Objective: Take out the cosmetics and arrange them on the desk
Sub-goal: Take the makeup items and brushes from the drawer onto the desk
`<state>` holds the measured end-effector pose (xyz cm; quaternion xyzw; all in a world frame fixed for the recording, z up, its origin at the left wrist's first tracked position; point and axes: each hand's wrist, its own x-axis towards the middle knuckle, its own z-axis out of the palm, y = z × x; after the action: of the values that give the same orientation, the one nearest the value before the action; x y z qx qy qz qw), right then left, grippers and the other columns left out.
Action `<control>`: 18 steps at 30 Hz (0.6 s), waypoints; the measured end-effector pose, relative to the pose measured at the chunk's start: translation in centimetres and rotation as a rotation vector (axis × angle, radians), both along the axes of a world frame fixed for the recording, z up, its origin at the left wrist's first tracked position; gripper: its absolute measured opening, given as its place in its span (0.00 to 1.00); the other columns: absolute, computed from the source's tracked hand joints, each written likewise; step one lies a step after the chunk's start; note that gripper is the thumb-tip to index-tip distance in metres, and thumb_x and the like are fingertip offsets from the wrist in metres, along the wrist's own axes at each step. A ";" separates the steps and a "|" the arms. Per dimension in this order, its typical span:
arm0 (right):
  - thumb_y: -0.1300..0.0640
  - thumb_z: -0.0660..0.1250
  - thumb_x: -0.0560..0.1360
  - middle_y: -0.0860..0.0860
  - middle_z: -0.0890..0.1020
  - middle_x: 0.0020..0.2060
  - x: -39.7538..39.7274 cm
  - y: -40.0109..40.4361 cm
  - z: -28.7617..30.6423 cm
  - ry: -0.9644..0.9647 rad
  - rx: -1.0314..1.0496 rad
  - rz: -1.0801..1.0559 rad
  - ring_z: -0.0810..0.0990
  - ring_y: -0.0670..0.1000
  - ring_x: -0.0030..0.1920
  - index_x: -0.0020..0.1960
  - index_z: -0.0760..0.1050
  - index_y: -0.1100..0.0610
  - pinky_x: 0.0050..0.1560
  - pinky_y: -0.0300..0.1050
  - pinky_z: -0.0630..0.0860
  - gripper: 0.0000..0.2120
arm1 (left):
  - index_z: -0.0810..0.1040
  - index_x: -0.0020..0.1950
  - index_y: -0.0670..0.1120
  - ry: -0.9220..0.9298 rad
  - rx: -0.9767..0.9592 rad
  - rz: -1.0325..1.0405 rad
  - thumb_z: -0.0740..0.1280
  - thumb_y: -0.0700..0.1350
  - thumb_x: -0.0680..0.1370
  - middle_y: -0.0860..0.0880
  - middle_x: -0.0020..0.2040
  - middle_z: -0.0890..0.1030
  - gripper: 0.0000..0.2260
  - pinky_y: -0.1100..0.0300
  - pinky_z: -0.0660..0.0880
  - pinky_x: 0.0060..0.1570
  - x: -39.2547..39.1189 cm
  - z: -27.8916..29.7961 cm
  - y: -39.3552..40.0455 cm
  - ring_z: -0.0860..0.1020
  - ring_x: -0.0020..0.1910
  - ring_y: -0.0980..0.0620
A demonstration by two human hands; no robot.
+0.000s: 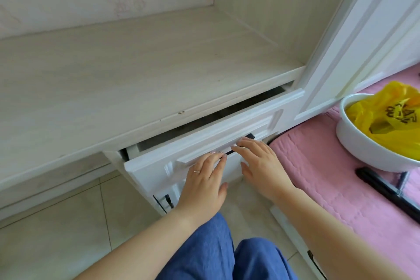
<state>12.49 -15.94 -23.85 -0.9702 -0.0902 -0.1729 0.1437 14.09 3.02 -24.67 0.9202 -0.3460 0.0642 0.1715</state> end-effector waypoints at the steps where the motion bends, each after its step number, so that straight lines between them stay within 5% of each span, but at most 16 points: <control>1: 0.64 0.69 0.67 0.51 0.79 0.58 -0.8 0.1 0.1 0.010 -0.004 -0.009 0.75 0.53 0.63 0.61 0.76 0.55 0.63 0.51 0.73 0.23 | 0.69 0.69 0.44 -0.012 0.002 -0.008 0.64 0.51 0.73 0.48 0.68 0.71 0.26 0.56 0.68 0.64 -0.7 0.2 0.0 0.64 0.68 0.51; 18: 0.61 0.60 0.72 0.51 0.78 0.61 -12.0 -1.4 -0.8 -0.029 -0.023 -0.061 0.73 0.54 0.67 0.64 0.74 0.54 0.63 0.53 0.72 0.21 | 0.69 0.70 0.44 -0.069 -0.041 -0.093 0.57 0.52 0.74 0.48 0.67 0.72 0.25 0.54 0.71 0.64 -10.5 -0.9 -1.3 0.67 0.67 0.50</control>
<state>0.52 -17.33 -24.65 -0.9715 -0.0648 -0.1899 0.1260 3.58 1.70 -25.61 0.8967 -0.3926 0.0949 0.1811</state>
